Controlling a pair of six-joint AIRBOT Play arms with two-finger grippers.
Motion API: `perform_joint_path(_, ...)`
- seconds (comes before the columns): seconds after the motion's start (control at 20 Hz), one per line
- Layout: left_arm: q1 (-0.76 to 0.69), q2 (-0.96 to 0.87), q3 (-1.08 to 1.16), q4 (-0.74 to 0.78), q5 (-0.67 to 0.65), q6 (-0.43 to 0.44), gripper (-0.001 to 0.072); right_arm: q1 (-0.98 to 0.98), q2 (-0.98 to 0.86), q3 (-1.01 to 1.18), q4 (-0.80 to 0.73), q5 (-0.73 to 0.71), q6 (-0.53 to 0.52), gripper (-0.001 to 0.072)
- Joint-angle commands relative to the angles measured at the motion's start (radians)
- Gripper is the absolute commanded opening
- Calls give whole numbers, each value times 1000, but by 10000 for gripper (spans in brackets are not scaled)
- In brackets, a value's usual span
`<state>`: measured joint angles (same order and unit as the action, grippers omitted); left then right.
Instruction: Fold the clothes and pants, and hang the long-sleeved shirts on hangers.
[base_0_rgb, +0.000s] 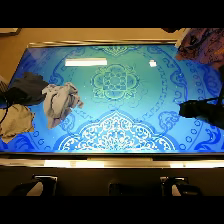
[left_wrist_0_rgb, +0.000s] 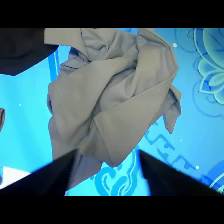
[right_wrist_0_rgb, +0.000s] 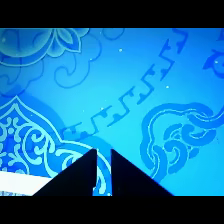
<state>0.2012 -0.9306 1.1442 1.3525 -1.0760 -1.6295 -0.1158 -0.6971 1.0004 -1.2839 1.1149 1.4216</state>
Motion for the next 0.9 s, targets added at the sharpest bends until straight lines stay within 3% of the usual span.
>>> perform_joint_path(0.0, -2, -70, 0, -1, -9, -70, 720, 1, 1, 0, 0, -11, 0, 137)
perform_joint_path(0.2, -88, -241, 0, 28, 90, 24, 720, 1, 1, 0, -2, -18, 0, 137)
perform_joint_path(0.45, -155, -470, 0, 51, 341, -10, 717, 1, 1, 0, -3, -16, 0, 139)
perform_joint_path(0.75, -181, -635, 2, 32, 418, -13, 713, 1, 1, 0, -3, -10, 2, 149)
perform_joint_path(0.8, -184, -642, 3, 11, 407, -13, 636, 1, 1, 0, -3, -10, 8, 149)
perform_joint_path(0.85, -186, -640, 8, -20, 374, -13, 238, 1, 1, 0, -3, -10, 9, 149)
